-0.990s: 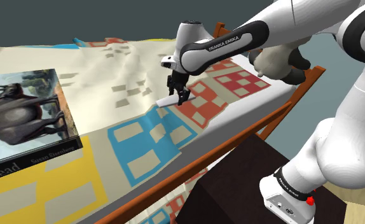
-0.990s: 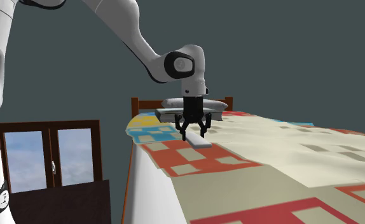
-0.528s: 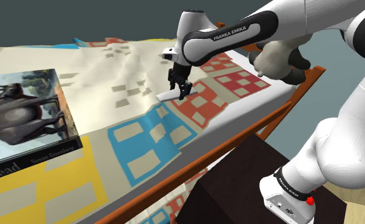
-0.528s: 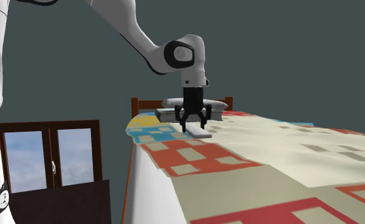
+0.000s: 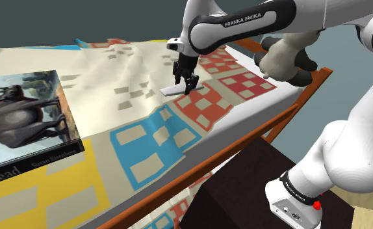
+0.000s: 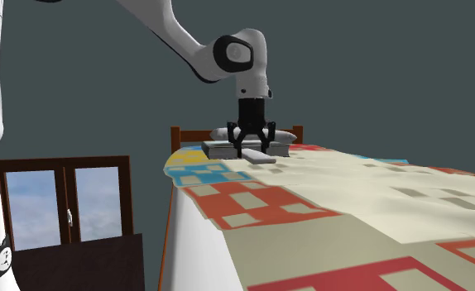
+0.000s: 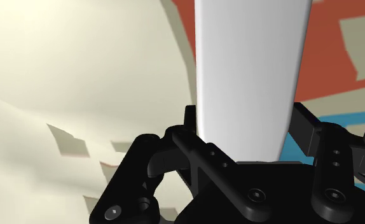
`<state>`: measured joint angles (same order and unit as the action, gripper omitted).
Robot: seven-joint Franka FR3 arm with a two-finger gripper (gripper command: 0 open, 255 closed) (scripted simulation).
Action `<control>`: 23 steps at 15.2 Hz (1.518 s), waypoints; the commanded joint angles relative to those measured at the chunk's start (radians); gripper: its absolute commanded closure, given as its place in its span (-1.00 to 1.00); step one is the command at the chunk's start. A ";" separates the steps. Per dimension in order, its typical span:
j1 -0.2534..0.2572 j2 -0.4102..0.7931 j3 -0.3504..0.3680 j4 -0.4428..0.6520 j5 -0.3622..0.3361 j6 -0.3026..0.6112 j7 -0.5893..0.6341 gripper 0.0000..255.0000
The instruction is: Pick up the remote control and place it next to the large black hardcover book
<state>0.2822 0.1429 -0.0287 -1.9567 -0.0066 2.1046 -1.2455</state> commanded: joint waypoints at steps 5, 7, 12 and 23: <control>0.000 -0.028 -0.001 0.051 -0.001 -0.079 -0.001 1.00; 0.000 -0.035 -0.001 0.069 -0.001 -0.105 -0.001 1.00; 0.037 -0.017 0.029 0.115 -0.004 -0.133 0.067 1.00; 0.179 0.137 0.121 0.328 -0.032 -0.195 0.305 1.00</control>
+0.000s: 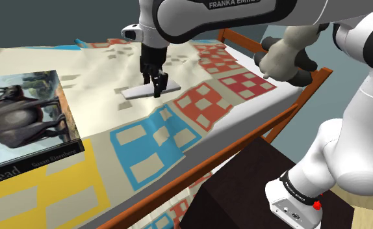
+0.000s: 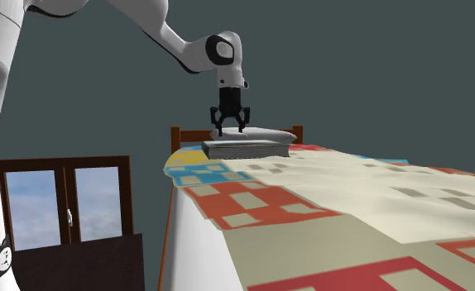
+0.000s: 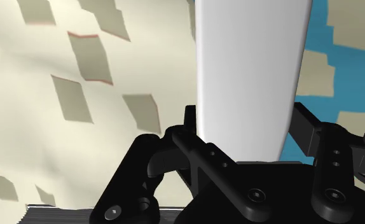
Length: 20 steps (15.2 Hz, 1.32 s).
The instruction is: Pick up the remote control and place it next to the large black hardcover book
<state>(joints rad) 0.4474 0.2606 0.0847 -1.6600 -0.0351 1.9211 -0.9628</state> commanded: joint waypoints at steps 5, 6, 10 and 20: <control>0.084 0.128 0.036 0.190 -0.024 -0.065 0.120 1.00; 0.099 0.153 0.040 0.228 -0.029 -0.078 0.139 1.00; 0.140 0.228 0.050 0.329 -0.041 -0.106 0.185 1.00; 0.138 0.247 0.048 0.224 -0.046 0.018 0.190 1.00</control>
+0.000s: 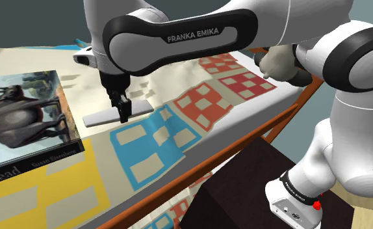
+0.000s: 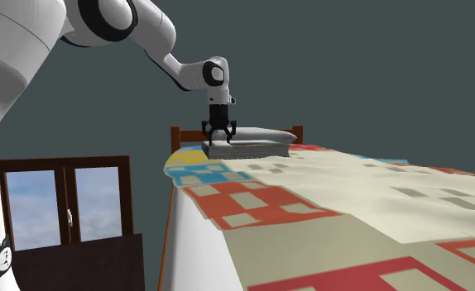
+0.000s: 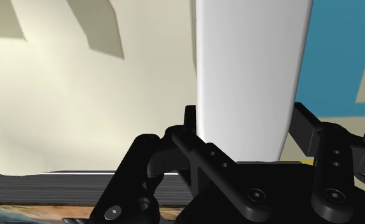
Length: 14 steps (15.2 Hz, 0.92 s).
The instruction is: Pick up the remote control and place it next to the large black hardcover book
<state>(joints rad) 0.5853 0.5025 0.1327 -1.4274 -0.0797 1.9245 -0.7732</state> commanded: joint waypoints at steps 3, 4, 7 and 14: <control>0.000 0.016 -0.001 -0.033 -0.003 0.050 0.002 1.00; 0.000 0.019 -0.002 -0.041 -0.004 0.061 0.003 1.00; 0.000 0.032 -0.003 -0.062 -0.006 0.095 0.004 1.00; 0.000 0.054 -0.005 -0.089 -0.009 0.143 0.007 1.00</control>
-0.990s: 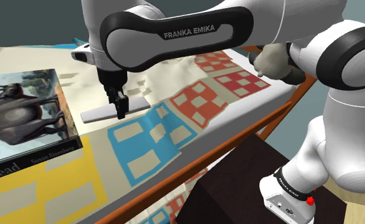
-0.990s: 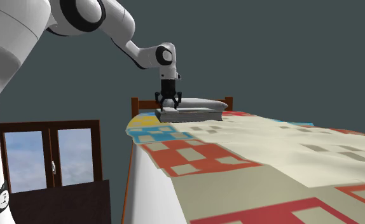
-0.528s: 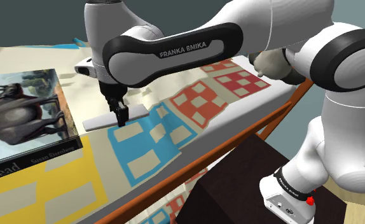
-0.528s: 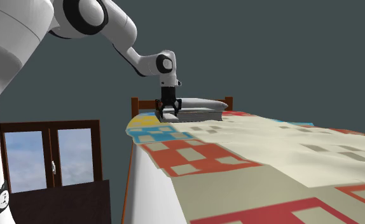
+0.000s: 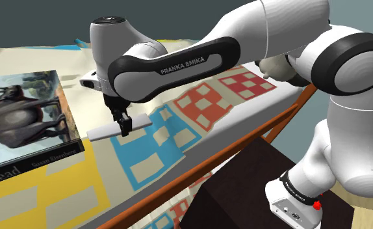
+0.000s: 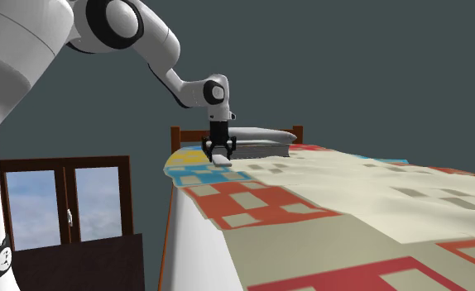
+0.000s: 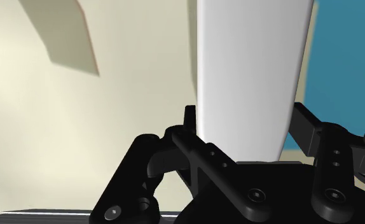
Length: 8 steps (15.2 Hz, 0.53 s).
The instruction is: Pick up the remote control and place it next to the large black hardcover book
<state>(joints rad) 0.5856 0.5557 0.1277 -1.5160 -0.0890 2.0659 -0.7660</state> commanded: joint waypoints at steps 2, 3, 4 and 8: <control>0.000 0.001 0.000 0.000 0.000 0.002 0.000 1.00; 0.000 0.001 0.000 0.000 0.000 0.002 0.000 1.00; 0.000 0.001 0.000 0.000 0.000 0.002 0.000 1.00; 0.000 0.000 0.000 0.000 0.000 0.001 0.000 -1.00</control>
<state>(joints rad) 0.5856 0.5562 0.1277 -1.5162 -0.0891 2.0674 -0.7659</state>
